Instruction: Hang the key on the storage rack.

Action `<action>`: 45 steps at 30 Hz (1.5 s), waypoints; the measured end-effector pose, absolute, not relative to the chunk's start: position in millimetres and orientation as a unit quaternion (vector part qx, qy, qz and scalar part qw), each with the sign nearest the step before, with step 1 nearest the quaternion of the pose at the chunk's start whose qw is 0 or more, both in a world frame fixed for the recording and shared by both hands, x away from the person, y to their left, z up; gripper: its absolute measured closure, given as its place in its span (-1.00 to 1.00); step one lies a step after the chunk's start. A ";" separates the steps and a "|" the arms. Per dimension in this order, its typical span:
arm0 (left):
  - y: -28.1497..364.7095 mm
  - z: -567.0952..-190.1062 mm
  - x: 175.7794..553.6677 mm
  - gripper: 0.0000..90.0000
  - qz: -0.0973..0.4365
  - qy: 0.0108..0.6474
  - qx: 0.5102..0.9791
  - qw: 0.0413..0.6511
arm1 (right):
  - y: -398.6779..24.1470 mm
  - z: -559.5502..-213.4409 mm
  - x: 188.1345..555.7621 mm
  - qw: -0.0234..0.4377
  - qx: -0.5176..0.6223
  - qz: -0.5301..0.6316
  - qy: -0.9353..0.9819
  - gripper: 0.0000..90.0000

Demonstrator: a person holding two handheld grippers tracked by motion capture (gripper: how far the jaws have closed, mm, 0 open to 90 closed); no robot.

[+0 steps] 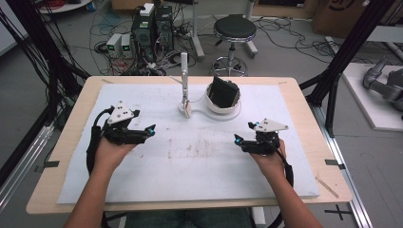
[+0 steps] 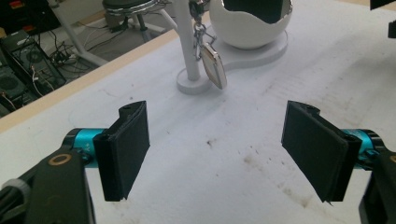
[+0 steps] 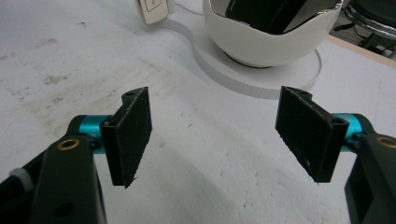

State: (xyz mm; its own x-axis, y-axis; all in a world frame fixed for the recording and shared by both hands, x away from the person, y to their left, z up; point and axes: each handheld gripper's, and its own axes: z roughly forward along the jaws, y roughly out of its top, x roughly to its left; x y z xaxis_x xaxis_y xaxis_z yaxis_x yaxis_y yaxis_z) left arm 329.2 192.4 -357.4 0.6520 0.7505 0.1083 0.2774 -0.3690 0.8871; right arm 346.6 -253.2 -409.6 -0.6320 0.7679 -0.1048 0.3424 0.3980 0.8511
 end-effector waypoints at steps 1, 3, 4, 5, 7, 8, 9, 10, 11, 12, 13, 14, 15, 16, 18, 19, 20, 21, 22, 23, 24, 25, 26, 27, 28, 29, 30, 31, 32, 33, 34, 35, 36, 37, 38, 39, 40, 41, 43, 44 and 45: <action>192.5 -360.2 328.1 -0.49 0.257 0.324 0.790 0.452 | -253.4 -409.7 346.7 0.251 0.348 0.424 0.798 -0.39; 192.3 -365.2 325.6 -0.51 0.250 0.322 0.800 0.441 | -253.6 -409.9 347.2 0.250 0.349 0.424 0.797 -0.39; 193.2 -367.7 324.2 -0.51 0.248 0.320 0.803 0.438 | -253.7 -409.9 347.3 0.251 0.351 0.425 0.796 -0.39; 193.7 -369.0 323.9 -0.51 0.246 0.321 0.801 0.441 | -254.0 -409.9 347.5 0.250 0.350 0.426 0.796 -0.39; 194.9 -371.0 324.1 -0.51 0.244 0.325 0.798 0.445 | -254.3 -410.1 348.1 0.251 0.349 0.426 0.796 -0.39; 195.5 -371.8 324.9 -0.51 0.245 0.324 0.800 0.443 | -254.2 -410.4 348.5 0.250 0.349 0.426 0.796 -0.39; 195.6 -373.1 325.6 -0.51 0.245 0.326 0.799 0.442 | -253.9 -410.7 348.8 0.249 0.350 0.425 0.797 -0.39; 196.1 -374.6 326.3 -0.51 0.242 0.328 0.800 0.441 | -253.5 -411.0 348.9 0.249 0.350 0.424 0.797 -0.39; 196.4 -376.0 327.1 -0.51 0.241 0.328 0.801 0.439 | -253.2 -411.1 348.6 0.247 0.350 0.422 0.799 -0.39; 196.3 -377.1 327.2 -0.51 0.243 0.330 0.799 0.440 | -253.2 -411.1 348.5 0.248 0.347 0.423 0.799 -0.39; 197.1 -378.1 327.3 -0.51 0.247 0.330 0.797 0.442 | -253.0 -410.9 348.2 0.249 0.347 0.423 0.799 -0.39; 197.5 -378.7 327.1 -0.51 0.248 0.329 0.794 0.448 | -253.2 -410.8 347.6 0.249 0.346 0.424 0.799 -0.39; 198.0 -378.8 327.1 -0.51 0.249 0.327 0.793 0.449 | -253.5 -410.8 347.4 0.249 0.346 0.424 0.799 -0.39; 198.0 -379.0 327.3 -0.51 0.251 0.326 0.792 0.451 | -254.0 -411.0 347.1 0.250 0.347 0.423 0.799 -0.39; 198.1 -379.6 328.4 -0.51 0.250 0.324 0.791 0.455 | -255.3 -411.7 346.6 0.251 0.347 0.419 0.800 -0.39; 198.1 -380.1 329.1 -0.51 0.249 0.325 0.791 0.455 | -256.6 -411.9 346.2 0.252 0.346 0.417 0.801 -0.39; 198.1 -380.8 330.1 -0.51 0.248 0.323 0.792 0.454 | -257.7 -412.1 345.8 0.253 0.347 0.416 0.801 -0.39; 197.7 -381.7 331.1 -0.51 0.247 0.324 0.791 0.456 | -259.0 -412.3 344.9 0.251 0.349 0.415 0.802 -0.39; 197.4 -382.2 331.7 -0.51 0.248 0.324 0.792 0.454 | -260.5 -412.5 344.3 0.253 0.350 0.413 0.802 -0.39; 196.8 -382.6 332.4 -0.51 0.250 0.323 0.792 0.454 | -262.2 -412.9 343.5 0.254 0.350 0.411 0.803 -0.39; 195.6 -383.2 333.3 -0.51 0.249 0.323 0.792 0.455 | -263.7 -413.6 342.6 0.255 0.351 0.409 0.803 -0.39; 194.1 -383.9 334.3 -0.51 0.248 0.324 0.792 0.455 | -265.1 -414.2 341.9 0.254 0.353 0.410 0.802 -0.39; 192.7 -384.4 335.2 -0.51 0.247 0.323 0.793 0.454 | -266.4 -414.2 341.7 0.253 0.353 0.406 0.804 -0.39; 191.3 -384.9 336.0 -0.51 0.246 0.320 0.795 0.453 | -267.4 -413.8 341.2 0.252 0.355 0.405 0.804 -0.39; 189.8 -385.9 336.2 -0.51 0.244 0.319 0.795 0.455 | -267.8 -413.4 340.5 0.254 0.356 0.406 0.803 -0.39; 188.3 -386.8 336.7 -0.51 0.241 0.317 0.797 0.453 | -267.9 -413.1 340.0 0.255 0.355 0.405 0.803 -0.39; 187.3 -387.6 337.0 -0.51 0.238 0.315 0.801 0.450 | -267.3 -413.1 339.5 0.255 0.356 0.405 0.803 -0.39; 186.4 -388.5 337.0 -0.51 0.236 0.314 0.804 0.447 | -267.0 -413.0 339.6 0.255 0.354 0.404 0.804 -0.39; 186.3 -389.4 336.9 -0.51 0.235 0.314 0.805 0.446 | -266.5 -413.4 339.9 0.257 0.353 0.404 0.804 -0.39; 186.7 -390.5 336.5 -0.51 0.233 0.314 0.804 0.449 | -265.8 -413.7 340.1 0.257 0.352 0.402 0.805 -0.39; 187.5 -391.7 336.4 -0.51 0.232 0.316 0.802 0.452 | -265.2 -414.2 340.5 0.256 0.351 0.402 0.806 -0.39; 188.1 -392.9 336.4 -0.51 0.229 0.319 0.801 0.452 | -264.8 -414.3 340.7 0.254 0.351 0.402 0.807 -0.39; 189.0 -393.9 336.6 -0.51 0.228 0.321 0.801 0.451 | -264.5 -414.6 341.1 0.256 0.352 0.401 0.806 -0.39; 189.6 -394.3 336.7 -0.51 0.227 0.322 0.801 0.451 | -264.4 -414.7 341.2 0.255 0.352 0.400 0.807 -0.39; 190.7 -394.6 336.8 -0.51 0.226 0.324 0.800 0.451 | -264.4 -414.7 341.3 0.255 0.352 0.401 0.807 -0.39; 191.3 -394.7 336.9 -0.51 0.225 0.326 0.799 0.453 | -264.5 -414.9 341.5 0.254 0.351 0.401 0.807 -0.39; 191.7 -394.8 337.2 -0.51 0.224 0.328 0.798 0.454 | -264.7 -415.0 341.6 0.253 0.351 0.402 0.807 -0.39; 191.9 -394.8 337.2 -0.51 0.226 0.330 0.797 0.454 | -265.0 -415.0 342.0 0.254 0.351 0.402 0.807 -0.39; 191.8 -395.1 337.5 -0.51 0.225 0.329 0.798 0.452 | -265.1 -415.2 342.1 0.253 0.352 0.402 0.807 -0.39; 191.5 -395.4 337.5 -0.51 0.225 0.329 0.798 0.451 | -265.2 -415.3 342.2 0.253 0.353 0.400 0.807 -0.39; 191.4 -395.7 337.5 -0.51 0.223 0.328 0.799 0.451 | -265.1 -415.4 342.3 0.251 0.353 0.400 0.808 -0.39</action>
